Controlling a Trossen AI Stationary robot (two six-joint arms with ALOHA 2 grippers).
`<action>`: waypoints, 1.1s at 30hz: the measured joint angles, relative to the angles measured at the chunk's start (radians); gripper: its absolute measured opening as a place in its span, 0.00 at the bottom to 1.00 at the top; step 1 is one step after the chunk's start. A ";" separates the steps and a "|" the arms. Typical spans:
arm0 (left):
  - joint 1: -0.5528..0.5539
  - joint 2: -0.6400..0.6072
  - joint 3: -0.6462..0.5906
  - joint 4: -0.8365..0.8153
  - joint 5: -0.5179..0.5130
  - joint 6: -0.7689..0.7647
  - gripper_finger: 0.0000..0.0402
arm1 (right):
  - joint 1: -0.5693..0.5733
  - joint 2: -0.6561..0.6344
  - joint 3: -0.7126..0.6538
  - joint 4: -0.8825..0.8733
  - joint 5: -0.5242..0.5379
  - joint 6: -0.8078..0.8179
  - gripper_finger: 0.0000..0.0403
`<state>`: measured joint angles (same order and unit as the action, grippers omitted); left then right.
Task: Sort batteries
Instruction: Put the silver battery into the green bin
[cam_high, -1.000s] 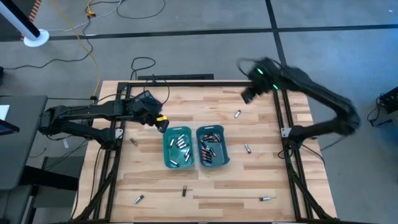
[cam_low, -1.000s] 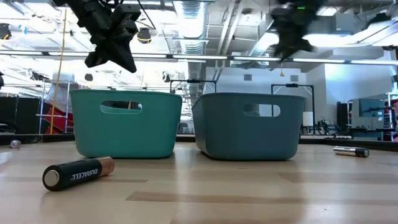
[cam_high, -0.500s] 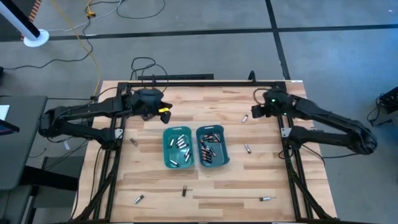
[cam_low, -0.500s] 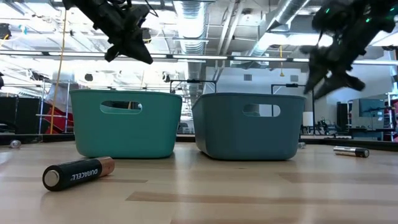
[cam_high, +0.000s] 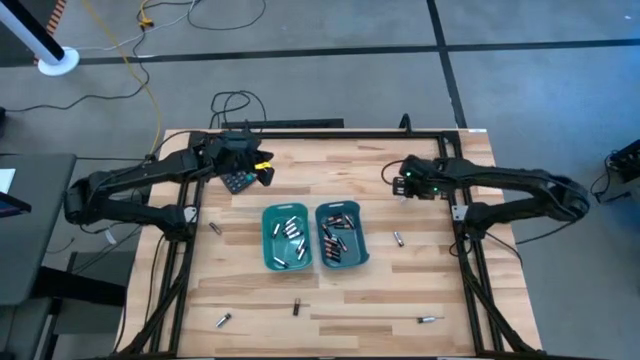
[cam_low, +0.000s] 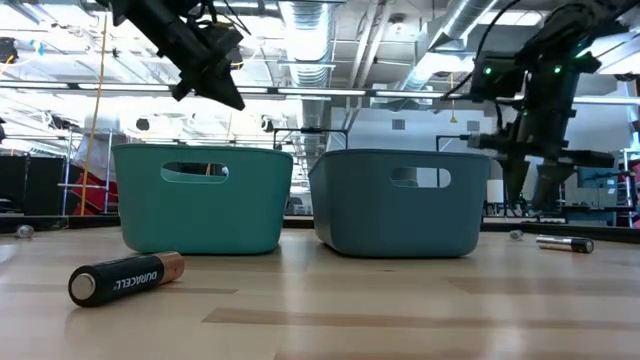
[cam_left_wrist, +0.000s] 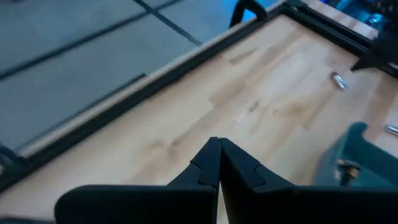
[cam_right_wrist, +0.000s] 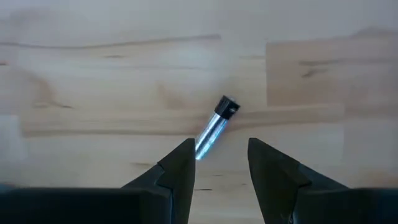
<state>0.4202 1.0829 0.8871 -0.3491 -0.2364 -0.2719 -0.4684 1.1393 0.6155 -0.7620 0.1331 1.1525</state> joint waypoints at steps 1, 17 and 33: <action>0.012 0.001 0.000 0.012 0.000 0.018 0.00 | 0.005 0.018 0.000 0.000 0.001 0.021 0.41; 0.163 0.016 0.000 0.087 0.000 0.209 0.00 | 0.017 0.314 0.007 0.037 0.012 0.144 0.36; 0.195 0.016 0.000 0.109 0.001 0.357 0.00 | 0.017 0.134 0.002 0.020 -0.007 -0.064 0.04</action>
<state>0.6150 1.0985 0.8871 -0.2402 -0.2351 0.0855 -0.4515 1.2733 0.6179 -0.7421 0.1264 1.0884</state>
